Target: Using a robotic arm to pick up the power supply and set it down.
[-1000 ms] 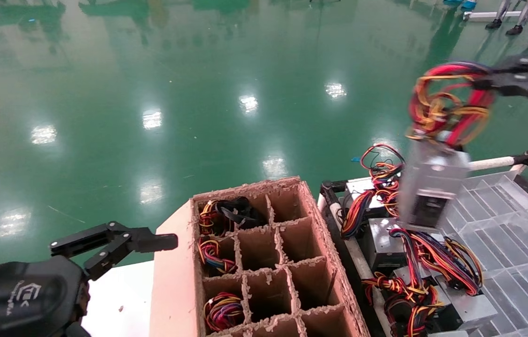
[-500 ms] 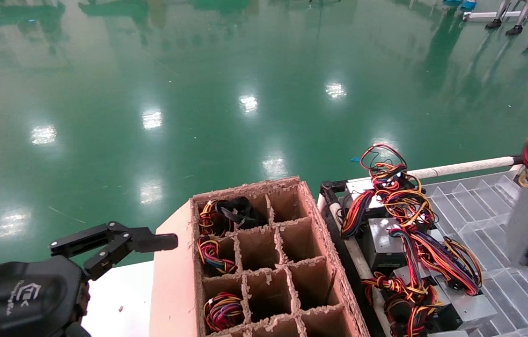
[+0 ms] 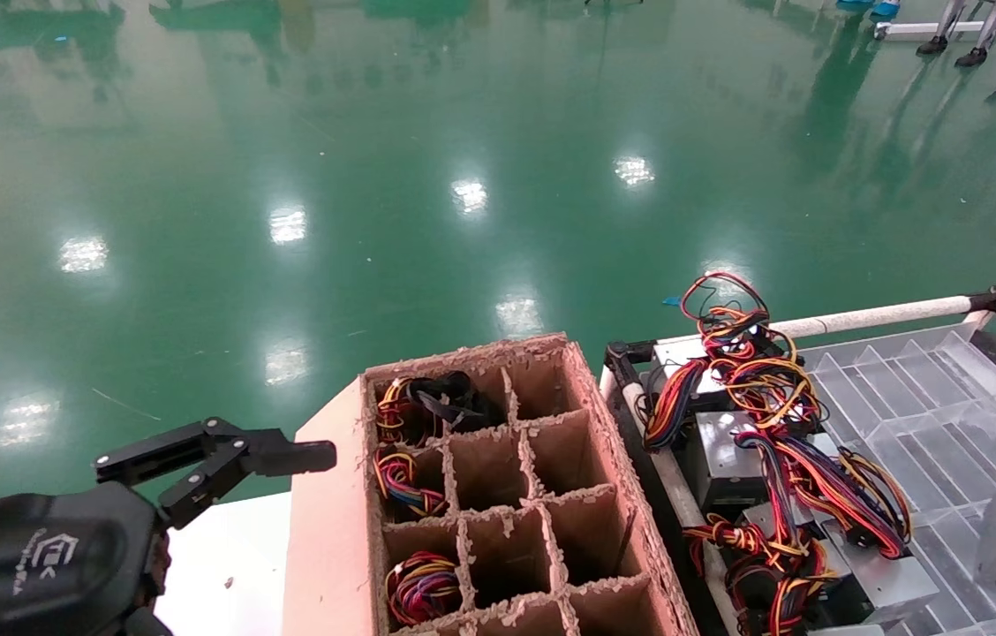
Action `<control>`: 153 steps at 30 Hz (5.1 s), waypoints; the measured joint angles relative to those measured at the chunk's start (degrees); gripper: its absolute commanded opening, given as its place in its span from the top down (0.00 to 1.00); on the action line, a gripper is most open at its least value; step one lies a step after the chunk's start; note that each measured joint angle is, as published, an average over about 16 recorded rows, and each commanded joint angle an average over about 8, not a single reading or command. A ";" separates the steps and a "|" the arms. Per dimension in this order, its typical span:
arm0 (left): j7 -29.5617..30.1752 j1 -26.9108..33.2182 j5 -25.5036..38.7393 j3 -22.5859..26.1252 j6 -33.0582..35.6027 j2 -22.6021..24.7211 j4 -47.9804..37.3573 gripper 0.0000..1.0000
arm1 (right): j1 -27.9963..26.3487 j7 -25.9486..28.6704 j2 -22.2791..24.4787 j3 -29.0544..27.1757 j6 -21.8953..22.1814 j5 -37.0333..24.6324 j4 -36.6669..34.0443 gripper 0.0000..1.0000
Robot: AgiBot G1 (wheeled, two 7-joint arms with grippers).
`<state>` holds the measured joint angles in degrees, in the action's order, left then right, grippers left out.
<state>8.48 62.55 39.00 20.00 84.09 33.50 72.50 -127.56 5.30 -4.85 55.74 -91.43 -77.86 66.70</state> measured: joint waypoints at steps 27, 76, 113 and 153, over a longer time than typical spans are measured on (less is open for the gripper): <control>-0.01 0.01 -0.01 0.02 -0.01 -0.01 0.00 0.00 | 5.56 -5.32 1.56 12.10 -0.13 5.32 6.36 1.00; -0.03 0.01 -0.04 0.06 -0.02 -0.02 0.00 0.00 | -10.49 -7.66 -5.63 33.89 -0.19 1.01 -3.37 1.00; -0.04 0.02 -0.06 0.08 -0.04 -0.03 0.00 0.00 | -21.50 -11.69 -20.16 64.81 -0.25 13.94 -13.05 0.23; -0.06 0.01 -0.09 0.09 -0.05 -0.04 -0.04 0.00 | -20.41 -14.07 -15.81 60.93 0.25 39.21 -15.03 0.00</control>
<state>8.42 62.57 38.92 20.09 84.03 33.46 72.46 -147.96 -8.78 -20.66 116.67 -91.19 -38.65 51.67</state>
